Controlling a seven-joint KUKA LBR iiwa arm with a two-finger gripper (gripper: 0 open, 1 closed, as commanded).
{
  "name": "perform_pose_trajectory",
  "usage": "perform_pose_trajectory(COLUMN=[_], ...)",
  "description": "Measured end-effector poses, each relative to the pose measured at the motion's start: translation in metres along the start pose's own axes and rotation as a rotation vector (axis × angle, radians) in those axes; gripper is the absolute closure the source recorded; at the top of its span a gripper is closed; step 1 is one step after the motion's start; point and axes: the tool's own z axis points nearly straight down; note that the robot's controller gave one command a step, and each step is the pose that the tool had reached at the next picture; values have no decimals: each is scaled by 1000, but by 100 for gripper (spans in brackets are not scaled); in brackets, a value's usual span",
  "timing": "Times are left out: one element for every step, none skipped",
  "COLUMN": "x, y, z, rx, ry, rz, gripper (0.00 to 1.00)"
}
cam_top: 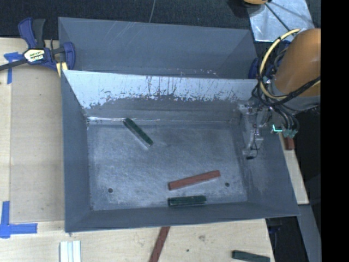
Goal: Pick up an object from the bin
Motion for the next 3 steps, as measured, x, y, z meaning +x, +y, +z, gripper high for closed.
perform_pose_trajectory(x=[-2, 3, 28], y=[0, 16, 41], z=[-4, 11, 74], rx=[1, 5, 2], ry=[-8, -14, -11], rz=[-3, -71, -358], gripper=[0, 0, 0])
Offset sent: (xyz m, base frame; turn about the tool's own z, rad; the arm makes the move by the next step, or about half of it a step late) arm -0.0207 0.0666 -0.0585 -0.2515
